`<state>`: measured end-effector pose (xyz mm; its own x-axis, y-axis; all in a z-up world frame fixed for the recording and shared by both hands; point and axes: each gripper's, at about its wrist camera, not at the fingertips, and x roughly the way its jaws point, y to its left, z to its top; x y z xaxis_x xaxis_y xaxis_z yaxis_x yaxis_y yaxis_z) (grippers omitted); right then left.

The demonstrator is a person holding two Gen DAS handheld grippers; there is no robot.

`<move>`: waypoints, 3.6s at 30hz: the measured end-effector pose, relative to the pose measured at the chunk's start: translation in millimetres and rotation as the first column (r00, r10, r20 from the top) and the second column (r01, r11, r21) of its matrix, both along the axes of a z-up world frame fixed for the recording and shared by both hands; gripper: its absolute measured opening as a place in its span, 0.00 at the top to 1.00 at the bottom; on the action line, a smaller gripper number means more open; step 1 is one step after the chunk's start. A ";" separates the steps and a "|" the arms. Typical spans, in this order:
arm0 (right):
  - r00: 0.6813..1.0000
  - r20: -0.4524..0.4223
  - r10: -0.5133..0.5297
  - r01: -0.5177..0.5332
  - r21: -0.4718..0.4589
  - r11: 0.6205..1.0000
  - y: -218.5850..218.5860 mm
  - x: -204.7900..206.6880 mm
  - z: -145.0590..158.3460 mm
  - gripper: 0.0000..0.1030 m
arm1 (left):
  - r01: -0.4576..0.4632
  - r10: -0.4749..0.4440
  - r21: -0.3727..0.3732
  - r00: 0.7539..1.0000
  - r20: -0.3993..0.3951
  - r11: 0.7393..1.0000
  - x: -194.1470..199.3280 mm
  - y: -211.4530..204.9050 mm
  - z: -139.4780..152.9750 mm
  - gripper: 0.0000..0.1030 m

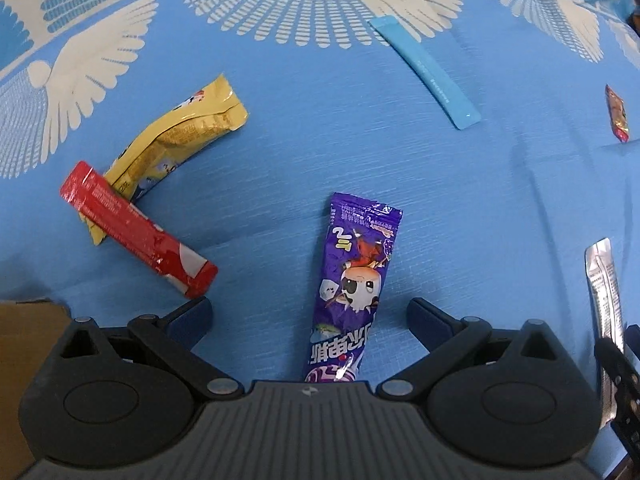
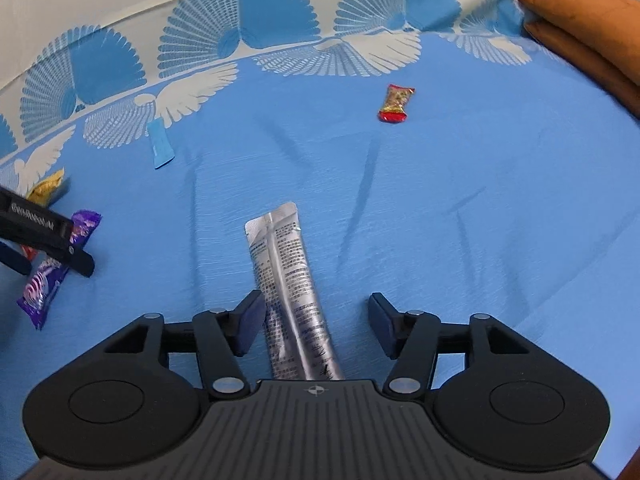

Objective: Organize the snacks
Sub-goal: 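Grasp the silver foil stick pack with the right tool while the left tool grasps the purple pouch, then carry the purple pouch and silver stick pack in both tools over the box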

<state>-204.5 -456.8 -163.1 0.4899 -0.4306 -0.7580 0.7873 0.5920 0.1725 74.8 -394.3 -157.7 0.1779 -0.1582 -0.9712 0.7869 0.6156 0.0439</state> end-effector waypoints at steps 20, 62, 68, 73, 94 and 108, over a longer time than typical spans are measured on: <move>0.991 0.100 0.088 -0.072 -0.154 0.985 104.1 -18.2 104.1 0.80 | 0.119 -0.094 -0.321 0.991 0.093 0.940 -72.2 114.5 176.4 0.90; 0.814 0.155 0.560 -0.542 -0.143 0.828 427.7 -50.8 227.5 0.80 | -0.170 0.250 -0.433 0.959 0.135 0.885 -164.5 524.8 247.0 0.90; 0.815 0.135 0.564 -0.548 -0.136 0.825 425.8 -42.2 224.6 0.80 | -0.194 0.274 -0.436 0.953 0.129 0.879 -151.5 527.4 244.1 0.90; 0.818 0.128 0.560 -0.546 -0.132 0.827 421.2 -30.4 224.4 0.80 | -0.225 0.310 -0.443 0.942 0.129 0.868 -132.4 530.5 244.9 0.90; 0.805 0.109 0.583 -0.576 -0.090 0.813 401.9 73.0 208.2 0.79 | -0.264 0.346 -0.431 0.930 0.123 0.863 -42.4 494.3 228.0 0.90; 0.809 0.052 0.586 -0.586 -0.016 0.810 384.3 139.7 168.5 0.79 | -0.290 0.340 -0.372 0.938 0.074 0.882 9.3 462.0 184.2 0.90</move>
<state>-64.8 -72.5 5.4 0.6874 -0.0489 -0.7247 0.2814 0.9377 0.2037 84.2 67.6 26.5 0.3989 -0.3966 -0.8268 0.5509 0.8244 -0.1296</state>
